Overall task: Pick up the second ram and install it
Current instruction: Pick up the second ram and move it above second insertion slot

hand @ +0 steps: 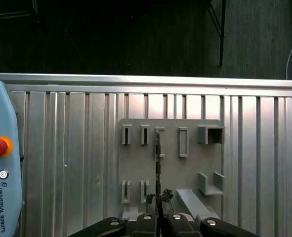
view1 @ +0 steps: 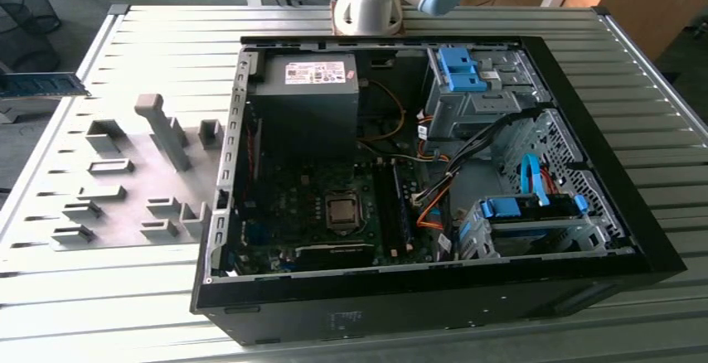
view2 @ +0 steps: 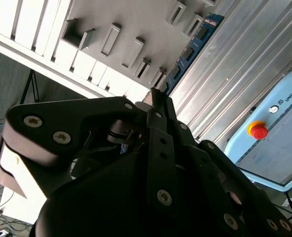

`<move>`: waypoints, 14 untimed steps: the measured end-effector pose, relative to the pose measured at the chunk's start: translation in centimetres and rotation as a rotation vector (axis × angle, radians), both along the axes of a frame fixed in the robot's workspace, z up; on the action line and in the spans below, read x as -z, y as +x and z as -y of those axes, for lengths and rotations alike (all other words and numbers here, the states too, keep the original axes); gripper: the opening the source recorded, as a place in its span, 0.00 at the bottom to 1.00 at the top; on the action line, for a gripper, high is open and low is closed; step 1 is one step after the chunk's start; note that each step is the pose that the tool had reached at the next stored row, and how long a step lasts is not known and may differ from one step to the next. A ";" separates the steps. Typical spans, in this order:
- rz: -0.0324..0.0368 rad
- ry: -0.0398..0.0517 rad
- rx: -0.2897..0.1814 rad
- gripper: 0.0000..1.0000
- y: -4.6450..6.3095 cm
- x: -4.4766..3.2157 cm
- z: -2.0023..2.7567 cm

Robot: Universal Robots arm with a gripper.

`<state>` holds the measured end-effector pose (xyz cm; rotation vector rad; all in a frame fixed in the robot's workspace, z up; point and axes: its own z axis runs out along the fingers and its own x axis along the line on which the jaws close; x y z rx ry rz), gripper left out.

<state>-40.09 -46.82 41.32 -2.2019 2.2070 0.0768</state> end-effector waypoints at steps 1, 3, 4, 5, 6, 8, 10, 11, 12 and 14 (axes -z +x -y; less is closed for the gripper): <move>-0.0001 -0.0001 0.000 0.14 0.0 -0.01 0.00; -0.0002 -0.0001 0.000 0.14 0.1 -0.01 -0.01; -0.0002 -0.0001 0.000 0.14 0.1 -0.01 0.00; -0.0001 0.0000 0.000 0.14 0.2 0.00 0.00; -0.0001 -0.0001 0.000 0.14 0.2 -0.01 0.00; 0.0000 0.0000 0.000 0.14 0.3 0.00 0.00; -0.0001 0.0000 0.000 0.14 0.4 0.00 0.00; -0.0001 0.0000 0.000 0.14 0.4 0.00 0.00; -0.0001 0.0000 0.000 0.14 0.5 -0.01 0.00; 0.0000 0.0000 0.000 0.14 0.5 0.00 0.00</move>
